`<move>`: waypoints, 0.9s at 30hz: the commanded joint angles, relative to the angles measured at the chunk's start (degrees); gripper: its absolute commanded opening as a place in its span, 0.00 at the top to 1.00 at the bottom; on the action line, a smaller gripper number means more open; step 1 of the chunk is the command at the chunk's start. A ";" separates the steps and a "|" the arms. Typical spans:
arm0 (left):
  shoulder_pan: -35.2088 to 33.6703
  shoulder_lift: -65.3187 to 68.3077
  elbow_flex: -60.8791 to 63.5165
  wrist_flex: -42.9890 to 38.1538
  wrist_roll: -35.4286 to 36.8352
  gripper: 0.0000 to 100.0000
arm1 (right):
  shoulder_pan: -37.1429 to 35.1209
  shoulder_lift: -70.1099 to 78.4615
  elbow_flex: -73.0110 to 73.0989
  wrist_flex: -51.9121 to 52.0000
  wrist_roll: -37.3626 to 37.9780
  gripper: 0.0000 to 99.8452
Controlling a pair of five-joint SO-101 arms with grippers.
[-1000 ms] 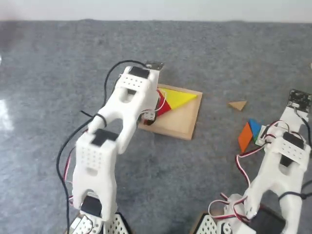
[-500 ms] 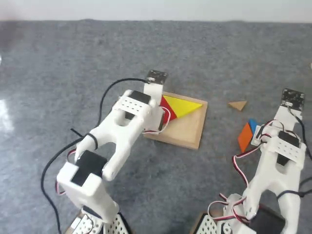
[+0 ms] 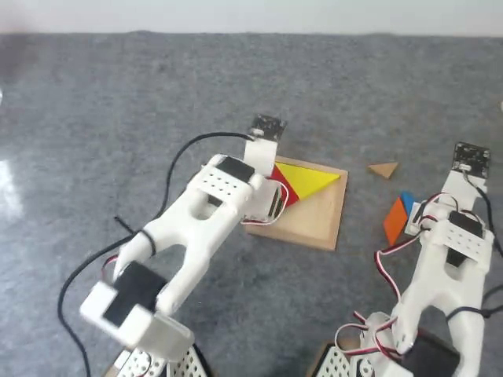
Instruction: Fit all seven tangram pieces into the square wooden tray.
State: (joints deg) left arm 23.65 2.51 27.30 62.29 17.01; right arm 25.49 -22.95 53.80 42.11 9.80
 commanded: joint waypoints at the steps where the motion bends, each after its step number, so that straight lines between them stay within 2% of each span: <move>1: -1.32 -10.20 1.19 -2.55 1.49 0.82 | -0.57 -0.04 -0.70 1.27 1.49 0.51; 3: -4.48 -15.21 2.42 -2.90 4.04 0.82 | -0.66 -0.13 -2.02 3.65 4.13 0.51; 5: -10.90 -19.78 3.91 -3.08 5.89 0.82 | -0.66 -0.13 -5.54 7.43 7.12 0.51; 8: -21.71 -25.85 8.31 -5.98 6.33 0.82 | -0.75 0.31 -14.77 16.13 12.04 0.51; 11: -28.04 -29.63 13.23 -10.02 6.24 0.82 | -4.35 3.30 -24.53 24.22 19.96 0.51; 15: -28.22 -31.47 19.47 -16.79 6.15 0.82 | -10.07 11.47 -30.77 29.76 31.03 0.51; 19: -28.92 -31.56 21.85 -19.43 3.16 0.82 | -11.91 17.54 -31.38 26.59 36.92 0.51; 21: -29.01 -31.65 22.20 -20.48 2.90 0.82 | -12.70 18.07 -31.21 25.89 37.80 0.51; 27: -30.24 -31.47 24.40 -24.00 2.81 0.82 | -21.14 18.59 -31.21 25.45 36.04 0.51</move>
State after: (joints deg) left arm -6.33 -26.95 51.21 41.01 20.53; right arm 7.82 -4.48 25.49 68.75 45.93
